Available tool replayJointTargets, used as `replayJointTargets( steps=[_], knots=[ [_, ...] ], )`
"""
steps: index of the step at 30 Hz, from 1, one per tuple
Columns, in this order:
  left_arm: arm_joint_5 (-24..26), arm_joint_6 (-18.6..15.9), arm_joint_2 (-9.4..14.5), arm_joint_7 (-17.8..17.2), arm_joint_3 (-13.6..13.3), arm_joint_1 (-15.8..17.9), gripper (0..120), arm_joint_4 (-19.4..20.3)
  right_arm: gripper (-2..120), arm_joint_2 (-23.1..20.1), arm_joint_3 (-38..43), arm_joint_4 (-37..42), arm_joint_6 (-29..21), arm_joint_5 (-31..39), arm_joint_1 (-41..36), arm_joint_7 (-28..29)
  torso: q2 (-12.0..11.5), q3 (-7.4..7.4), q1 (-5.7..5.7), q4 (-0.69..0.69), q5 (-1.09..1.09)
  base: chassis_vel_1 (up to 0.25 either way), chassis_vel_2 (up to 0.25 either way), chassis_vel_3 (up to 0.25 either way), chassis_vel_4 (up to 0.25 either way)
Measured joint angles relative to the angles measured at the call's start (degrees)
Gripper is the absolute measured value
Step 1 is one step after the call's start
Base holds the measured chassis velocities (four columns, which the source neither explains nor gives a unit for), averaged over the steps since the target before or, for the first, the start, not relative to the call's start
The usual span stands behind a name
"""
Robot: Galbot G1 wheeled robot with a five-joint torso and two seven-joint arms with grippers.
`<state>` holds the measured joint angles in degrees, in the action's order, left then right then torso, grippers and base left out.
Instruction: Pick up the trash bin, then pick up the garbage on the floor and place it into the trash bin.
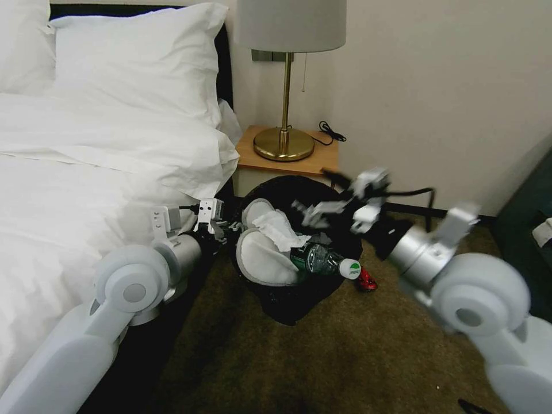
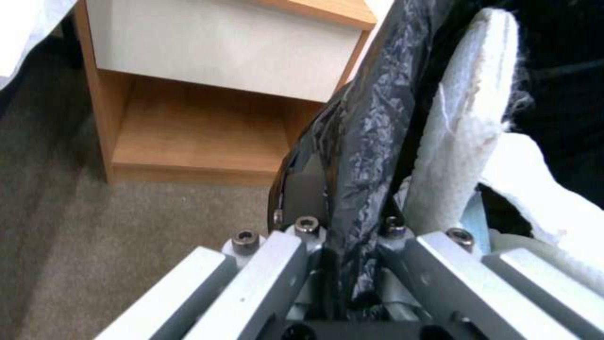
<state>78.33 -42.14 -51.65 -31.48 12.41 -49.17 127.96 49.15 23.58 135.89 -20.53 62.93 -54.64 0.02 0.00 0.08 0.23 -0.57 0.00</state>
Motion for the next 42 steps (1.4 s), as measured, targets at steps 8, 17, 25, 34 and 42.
replayJointTargets(
  steps=[8, 17, 25, 34, 42],
  knots=[
    [-0.2, 0.0, 0.4, 0.0, 1.0, -1.0, 1, 0.3, 101, -2.1, 6.1, 0.0, 4.3, 2.2, -1.5, 3.5, 0.0, 0.0, 0.01, 0.0, 0.0, 0.0, 0.0, 0.0, 0.0],
    [-0.1, 0.0, 0.9, -0.9, 2.8, -2.5, 1, 1.8, 100, -1.5, 14.8, -2.2, 4.8, -4.0, -10.5, 7.5, 0.0, 0.01, 0.01, 0.01, 0.0, 0.0, 0.0, 0.0, 0.0],
    [-0.1, 0.0, 0.8, -1.7, 2.5, -2.6, 1, 2.1, 100, 5.5, 24.8, -1.8, 5.0, -12.5, -23.9, 7.9, 0.0, 0.0, 0.0, 0.0, 0.02, 0.0, 0.0, 0.0, 0.0],
    [-2.1, 0.0, 1.3, -1.3, 3.0, -2.9, 1, 1.7, 100, 16.4, 31.0, -1.6, 11.6, -31.6, -37.0, 4.0, 0.0, -0.01, 0.0, -0.01, -0.02, 0.0, 0.0, 0.0, 0.0],
    [-2.3, 0.0, 1.8, -1.2, 3.4, -3.3, 1, 2.1, 100, 22.3, 30.8, -0.1, 11.9, -33.3, -38.7, 4.9, 0.0, 0.0, -0.01, 0.01, -0.01, 0.0, 0.0, 0.0, 0.0]
  ],
)
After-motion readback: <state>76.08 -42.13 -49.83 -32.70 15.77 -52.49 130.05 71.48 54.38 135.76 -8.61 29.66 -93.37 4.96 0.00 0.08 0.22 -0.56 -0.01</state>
